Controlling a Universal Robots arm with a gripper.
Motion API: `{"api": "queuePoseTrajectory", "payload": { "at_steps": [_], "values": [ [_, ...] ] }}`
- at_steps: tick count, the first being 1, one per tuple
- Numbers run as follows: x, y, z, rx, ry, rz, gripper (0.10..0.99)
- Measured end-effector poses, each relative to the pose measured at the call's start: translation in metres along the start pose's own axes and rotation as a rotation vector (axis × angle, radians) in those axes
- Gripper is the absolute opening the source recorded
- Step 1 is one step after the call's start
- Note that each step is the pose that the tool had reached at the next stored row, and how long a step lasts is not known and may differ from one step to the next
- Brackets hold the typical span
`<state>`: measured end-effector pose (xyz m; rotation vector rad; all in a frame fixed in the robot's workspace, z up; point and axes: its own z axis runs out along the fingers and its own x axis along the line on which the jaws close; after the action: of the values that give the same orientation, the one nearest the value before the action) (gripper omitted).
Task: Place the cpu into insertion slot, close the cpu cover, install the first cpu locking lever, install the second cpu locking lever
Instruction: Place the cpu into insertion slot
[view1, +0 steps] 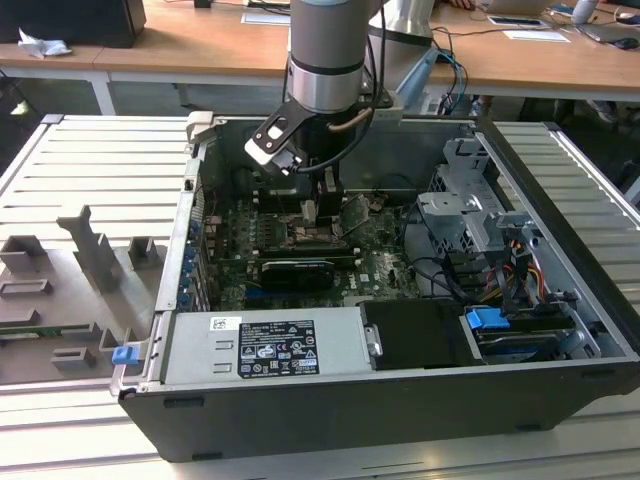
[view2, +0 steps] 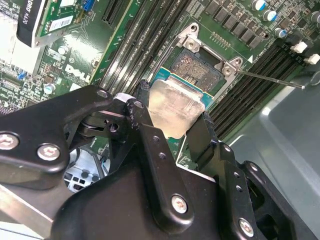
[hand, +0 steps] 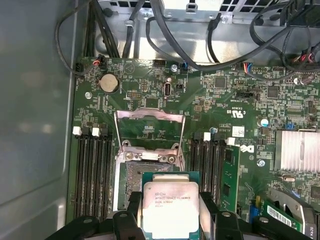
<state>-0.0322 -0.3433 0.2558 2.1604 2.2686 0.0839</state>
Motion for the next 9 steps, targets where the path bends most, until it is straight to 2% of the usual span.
{"api": "queuePoseTrajectory", "payload": {
  "at_steps": [9],
  "values": [
    [0.0017,-0.0003,0.0072,-0.001,-0.0005,0.014,0.537]
  ]
}}
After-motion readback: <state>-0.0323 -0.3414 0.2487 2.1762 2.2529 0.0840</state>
